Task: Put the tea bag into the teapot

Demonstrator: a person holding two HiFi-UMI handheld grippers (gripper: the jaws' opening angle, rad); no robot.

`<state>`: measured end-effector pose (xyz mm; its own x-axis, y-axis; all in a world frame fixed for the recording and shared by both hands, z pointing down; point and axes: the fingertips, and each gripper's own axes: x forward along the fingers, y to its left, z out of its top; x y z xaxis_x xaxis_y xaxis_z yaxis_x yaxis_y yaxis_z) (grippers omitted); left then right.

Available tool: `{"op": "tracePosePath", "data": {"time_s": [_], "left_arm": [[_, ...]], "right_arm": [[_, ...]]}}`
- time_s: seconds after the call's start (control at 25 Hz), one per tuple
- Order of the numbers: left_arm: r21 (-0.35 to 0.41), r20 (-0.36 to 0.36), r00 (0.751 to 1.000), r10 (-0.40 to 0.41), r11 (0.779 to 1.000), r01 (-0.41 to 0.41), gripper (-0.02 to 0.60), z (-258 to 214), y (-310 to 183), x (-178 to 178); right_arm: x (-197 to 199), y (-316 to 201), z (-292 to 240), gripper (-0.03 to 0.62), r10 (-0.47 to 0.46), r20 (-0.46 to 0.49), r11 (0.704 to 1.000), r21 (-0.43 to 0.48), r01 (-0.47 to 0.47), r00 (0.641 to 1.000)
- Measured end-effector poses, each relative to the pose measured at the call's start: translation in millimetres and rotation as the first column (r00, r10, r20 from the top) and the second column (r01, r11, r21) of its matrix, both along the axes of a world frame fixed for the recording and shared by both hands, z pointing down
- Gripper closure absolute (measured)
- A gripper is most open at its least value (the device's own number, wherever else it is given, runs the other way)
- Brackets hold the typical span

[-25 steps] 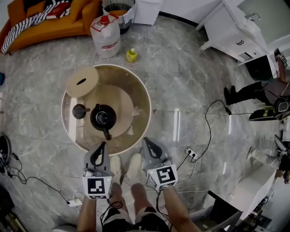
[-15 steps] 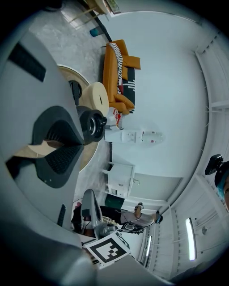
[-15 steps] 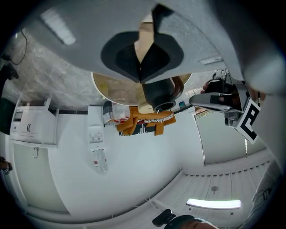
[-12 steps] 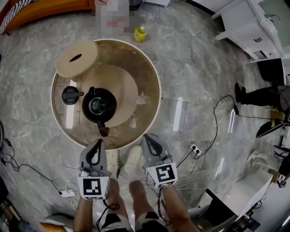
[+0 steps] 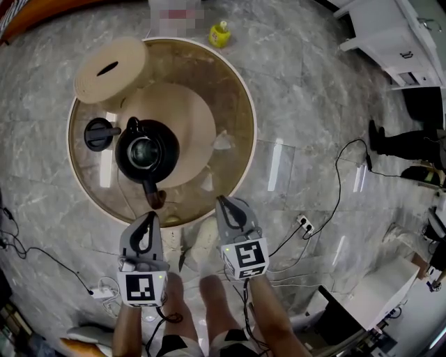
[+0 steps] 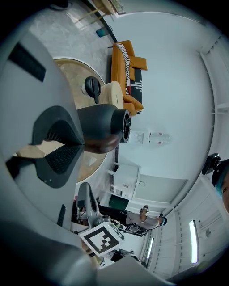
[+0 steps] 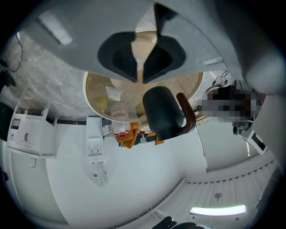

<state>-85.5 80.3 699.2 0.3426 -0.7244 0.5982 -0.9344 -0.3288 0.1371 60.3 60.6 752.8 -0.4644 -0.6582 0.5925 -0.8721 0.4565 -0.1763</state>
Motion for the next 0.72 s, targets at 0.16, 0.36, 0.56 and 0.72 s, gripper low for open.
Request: {"op": "tracePosePath", "data": {"time_s": [0.16,0.36,0.56,0.72], "left_arm": [[-0.011,-0.003,1.000,-0.007,1.000,0.007,0.566,4.3,3.0,-3.0],[-0.019,-0.004,1.000,0.003,1.000,-0.004,0.566,11.8,3.6,-5.1],[-0.042,0.000,1.000,0.004,0.999,-0.004,0.566,27.0,4.6,-8.3],[-0.040,-0.009,1.000,-0.001,0.999,0.001,0.566,30.4,1.2,-7.9]], "right_arm": [[-9.5,-0.7,16.3,0.476,-0.033,-0.023,0.999,-0.023,0.033,0.999],[-13.7,-7.6,38.5,0.471,-0.023,-0.031,0.997,-0.072,0.021,0.999],[-17.2,-14.5,60.9,0.473,-0.031,-0.039,0.994,-0.104,0.027,0.999],[-14.1,-14.7,72.1,0.583,-0.033,-0.067,0.994,-0.110,0.026,0.997]]}}
